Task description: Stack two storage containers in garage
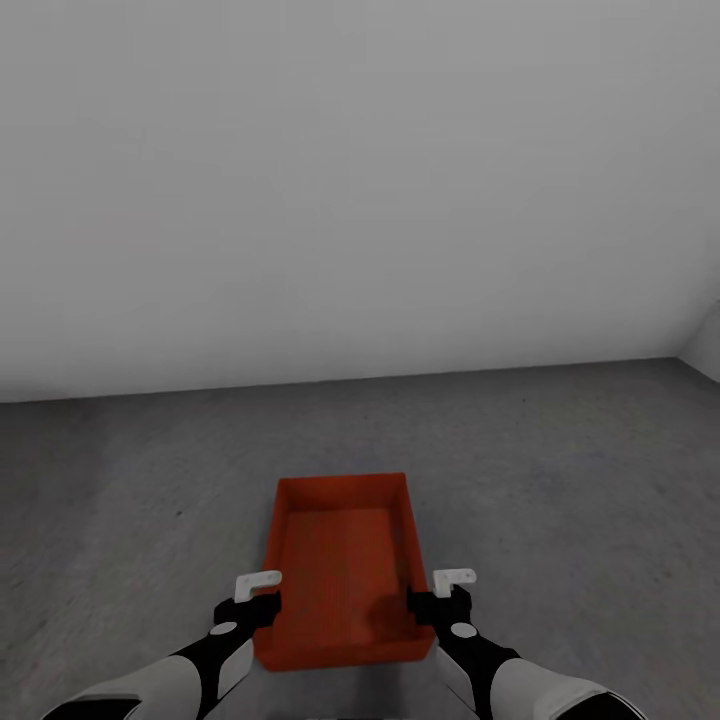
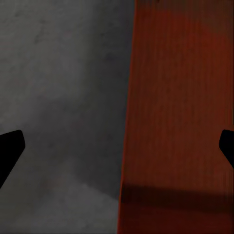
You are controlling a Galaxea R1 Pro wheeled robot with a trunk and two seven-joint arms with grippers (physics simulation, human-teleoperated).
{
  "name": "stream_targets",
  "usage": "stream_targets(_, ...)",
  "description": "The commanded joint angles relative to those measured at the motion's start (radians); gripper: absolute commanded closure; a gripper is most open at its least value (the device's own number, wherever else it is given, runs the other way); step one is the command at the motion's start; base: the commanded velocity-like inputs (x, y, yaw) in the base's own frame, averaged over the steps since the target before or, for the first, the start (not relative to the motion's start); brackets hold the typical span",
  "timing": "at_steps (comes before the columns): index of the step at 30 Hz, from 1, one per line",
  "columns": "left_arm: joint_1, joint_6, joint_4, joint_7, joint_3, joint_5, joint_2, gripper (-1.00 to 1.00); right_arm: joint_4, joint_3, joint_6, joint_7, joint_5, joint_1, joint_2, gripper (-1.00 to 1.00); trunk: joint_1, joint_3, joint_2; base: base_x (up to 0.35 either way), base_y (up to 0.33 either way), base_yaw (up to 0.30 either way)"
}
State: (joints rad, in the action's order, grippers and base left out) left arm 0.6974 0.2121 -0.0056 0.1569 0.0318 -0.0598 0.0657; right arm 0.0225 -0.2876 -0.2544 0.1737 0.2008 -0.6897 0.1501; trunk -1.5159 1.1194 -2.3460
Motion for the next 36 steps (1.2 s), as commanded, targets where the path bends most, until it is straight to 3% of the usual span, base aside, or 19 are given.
stream_targets(1, 0.001, 0.004, 0.001, 0.000, 0.003, -0.006, 0.000, -1.00, -0.001, -0.008, -0.003, 0.003, 0.009, -0.001, 0.000, -1.00, 0.004, -0.002, 0.007, 0.000, 0.000, 0.000)
stream_targets(36, 0.001, 0.004, 0.001, 0.000, 0.003, -0.006, 0.000, -1.00, -0.001, -0.008, -0.005, 0.003, 0.009, -0.001, 0.001, -1.00, 0.138, -0.112, 0.252, 0.000, 0.000, 0.000)
